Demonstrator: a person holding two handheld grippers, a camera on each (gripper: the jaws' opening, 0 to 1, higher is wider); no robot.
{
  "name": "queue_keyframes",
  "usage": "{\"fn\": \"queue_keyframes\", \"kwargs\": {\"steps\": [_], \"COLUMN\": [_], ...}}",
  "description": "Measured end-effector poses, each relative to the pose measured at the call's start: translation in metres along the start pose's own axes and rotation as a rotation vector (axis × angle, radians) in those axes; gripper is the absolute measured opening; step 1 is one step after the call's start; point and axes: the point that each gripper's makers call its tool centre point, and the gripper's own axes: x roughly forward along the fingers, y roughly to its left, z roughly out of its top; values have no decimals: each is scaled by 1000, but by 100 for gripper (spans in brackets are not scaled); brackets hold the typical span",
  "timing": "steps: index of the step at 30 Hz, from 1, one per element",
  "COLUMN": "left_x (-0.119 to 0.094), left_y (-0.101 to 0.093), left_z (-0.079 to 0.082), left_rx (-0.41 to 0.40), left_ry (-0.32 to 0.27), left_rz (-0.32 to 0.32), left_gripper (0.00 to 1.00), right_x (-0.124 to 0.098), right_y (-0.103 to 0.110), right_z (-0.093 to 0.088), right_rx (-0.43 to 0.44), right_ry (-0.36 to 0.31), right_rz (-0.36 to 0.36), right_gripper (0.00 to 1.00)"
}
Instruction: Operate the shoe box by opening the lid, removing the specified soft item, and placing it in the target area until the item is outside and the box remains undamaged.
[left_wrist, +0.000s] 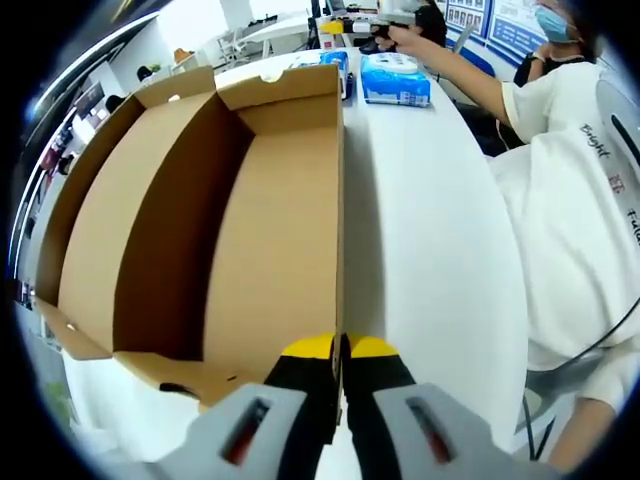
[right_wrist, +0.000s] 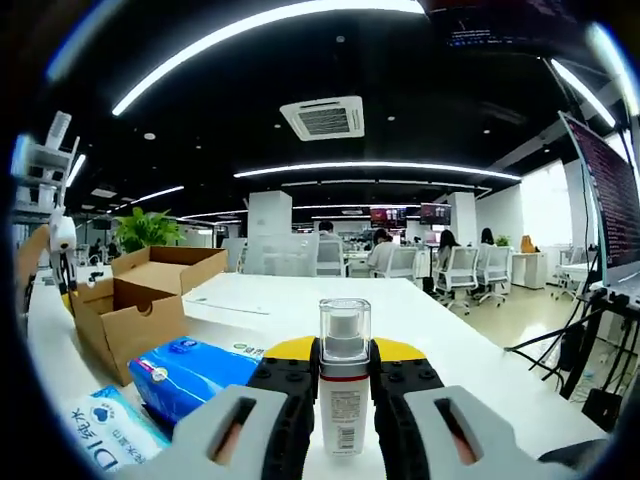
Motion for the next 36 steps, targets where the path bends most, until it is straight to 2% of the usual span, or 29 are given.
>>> {"fn": "queue_keyframes", "kwargs": {"steps": [7,13,15,18,19,21,22,23,26,31,36], "left_x": [0,0,0,0,0,0,0,0,0,0,0], "left_y": [0,-1,-1,-1,-1,-1,-1,-1,-1,-1,-1], "left_z": [0,0,0,-1,-1,-1,-1,-1,-1,-1,-1], "left_rx": [2,1,2,2,1,1,2,3,1,1,1], "left_ry": [-1,0,-1,-2,-1,-1,-2,-1,1,0,-1], "left_rz": [3,0,1,2,2,2,2,3,2,3,3], "left_gripper": [2,1,2,2,2,2,2,2,2,2,2], "right_x": [-1,-2,-3,-6,-7,-7,-7,-8,-9,-10,-11], "right_y": [-6,-2,0,0,-4,-2,-3,-5,-5,-4,-12], "right_z": [-6,-10,-11,-11,-12,-12,-12,-12,-11,-11,-11], "right_rx": [8,1,-26,-25,-20,-31,-42,-99,-132,-120,-56], "right_ry": [16,14,20,28,31,48,58,81,113,104,93], "right_rz": [-9,-3,-9,-40,-77,-87,-94,-112,-155,-178,-207], "right_gripper": [19,19,19,19,19,19,19,19,19,19,19]}}
